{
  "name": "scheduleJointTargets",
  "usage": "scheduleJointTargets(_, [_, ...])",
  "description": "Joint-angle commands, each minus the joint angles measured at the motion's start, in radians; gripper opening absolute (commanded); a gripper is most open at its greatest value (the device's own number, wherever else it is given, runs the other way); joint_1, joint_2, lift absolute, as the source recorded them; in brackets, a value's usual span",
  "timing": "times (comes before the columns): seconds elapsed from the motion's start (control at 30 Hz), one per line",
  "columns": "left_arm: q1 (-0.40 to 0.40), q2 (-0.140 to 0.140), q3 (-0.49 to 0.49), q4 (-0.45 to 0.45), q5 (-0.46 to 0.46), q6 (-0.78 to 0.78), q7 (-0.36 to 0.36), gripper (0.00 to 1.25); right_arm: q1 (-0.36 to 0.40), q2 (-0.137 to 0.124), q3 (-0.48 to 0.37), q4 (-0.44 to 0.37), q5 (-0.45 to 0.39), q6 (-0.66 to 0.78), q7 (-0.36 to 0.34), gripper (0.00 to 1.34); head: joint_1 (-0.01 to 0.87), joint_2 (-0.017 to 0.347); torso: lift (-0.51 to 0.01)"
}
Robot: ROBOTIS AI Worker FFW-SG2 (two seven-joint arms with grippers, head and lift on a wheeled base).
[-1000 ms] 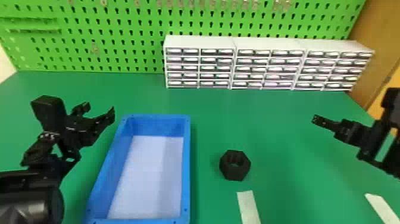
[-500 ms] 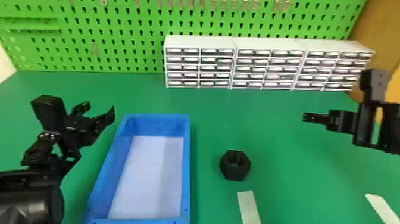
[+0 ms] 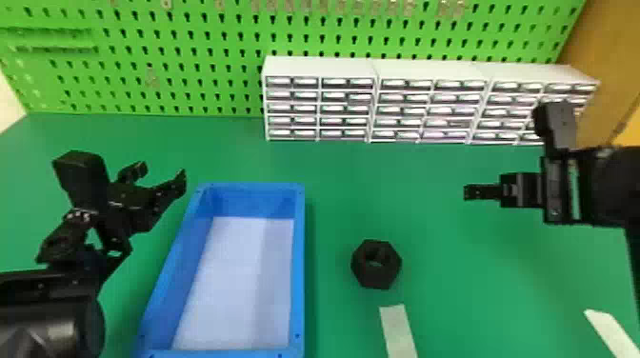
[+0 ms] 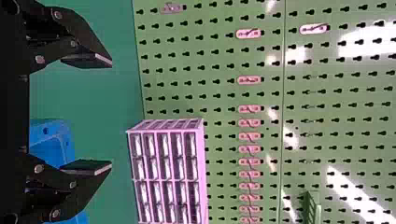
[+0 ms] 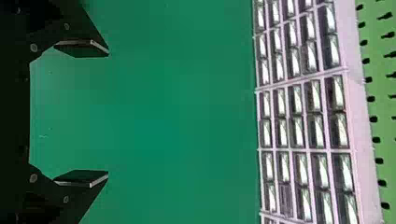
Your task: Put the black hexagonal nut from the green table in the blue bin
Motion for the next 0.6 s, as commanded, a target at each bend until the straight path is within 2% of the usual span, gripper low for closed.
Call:
scheduleJointTargets(0.0, [-0.001, 0.0, 0.0, -0.001, 0.0, 0.0, 0.0, 0.77, -0.012, 0.01, 0.035, 0.014, 0.004, 0.005, 0.001, 0.99, 0.691, 0.009, -0.097])
scheduleJointTargets(0.57, [-0.002, 0.0, -0.005, -0.001, 0.0, 0.0, 0.0, 0.77, -0.018, 0.075, 0.141, 0.059, 0.025, 0.001, 0.001, 0.99, 0.691, 0.009, -0.097])
